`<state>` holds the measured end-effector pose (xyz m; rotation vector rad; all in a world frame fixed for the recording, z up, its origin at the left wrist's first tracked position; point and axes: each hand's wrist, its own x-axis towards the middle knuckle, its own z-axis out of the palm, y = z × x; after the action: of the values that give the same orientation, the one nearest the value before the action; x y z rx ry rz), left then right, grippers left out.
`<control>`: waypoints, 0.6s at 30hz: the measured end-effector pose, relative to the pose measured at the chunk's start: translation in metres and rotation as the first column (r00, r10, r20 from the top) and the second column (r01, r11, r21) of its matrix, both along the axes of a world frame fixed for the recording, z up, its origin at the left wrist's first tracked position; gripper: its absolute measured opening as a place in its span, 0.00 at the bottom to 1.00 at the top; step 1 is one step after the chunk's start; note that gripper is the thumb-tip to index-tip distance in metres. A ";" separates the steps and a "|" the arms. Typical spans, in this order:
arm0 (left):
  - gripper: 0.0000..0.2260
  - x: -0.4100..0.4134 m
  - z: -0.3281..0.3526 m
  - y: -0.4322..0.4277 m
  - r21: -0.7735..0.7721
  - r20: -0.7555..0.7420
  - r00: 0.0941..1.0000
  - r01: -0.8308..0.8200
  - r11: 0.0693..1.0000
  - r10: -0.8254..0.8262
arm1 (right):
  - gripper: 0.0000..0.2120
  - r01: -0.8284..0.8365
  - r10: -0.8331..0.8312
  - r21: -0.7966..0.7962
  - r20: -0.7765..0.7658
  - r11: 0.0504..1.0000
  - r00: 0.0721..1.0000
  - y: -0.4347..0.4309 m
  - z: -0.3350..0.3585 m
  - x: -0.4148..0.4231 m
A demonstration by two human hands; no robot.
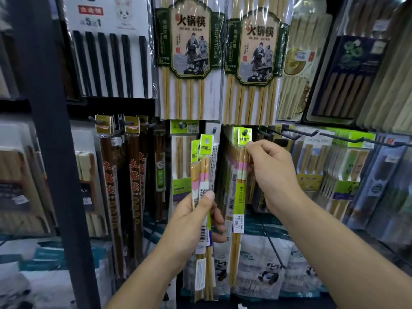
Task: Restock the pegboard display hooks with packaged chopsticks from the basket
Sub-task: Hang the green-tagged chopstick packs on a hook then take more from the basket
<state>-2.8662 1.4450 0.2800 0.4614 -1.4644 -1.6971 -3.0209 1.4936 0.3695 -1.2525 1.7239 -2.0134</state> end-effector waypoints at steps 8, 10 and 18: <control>0.21 0.001 0.002 -0.001 -0.076 0.005 1.000 0.011 0.997 -0.011 | 0.15 0.093 -0.090 0.063 -0.045 0.994 0.995 -0.007 -0.011 -0.008; 0.22 0.001 0.001 0.000 -0.103 0.014 1.000 0.012 0.995 -0.010 | 0.14 0.144 -0.140 0.056 -0.064 0.988 0.988 -0.006 -0.015 -0.008; 0.07 -0.001 0.001 0.004 -0.157 0.054 0.998 0.043 0.987 -0.035 | 0.16 -0.121 0.115 -0.017 -0.189 0.993 0.975 0.010 -0.023 0.019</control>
<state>-2.8676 1.4491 0.2807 0.3948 -1.6403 -1.5943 -3.0021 1.5036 0.3460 -1.5608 1.6600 -1.9122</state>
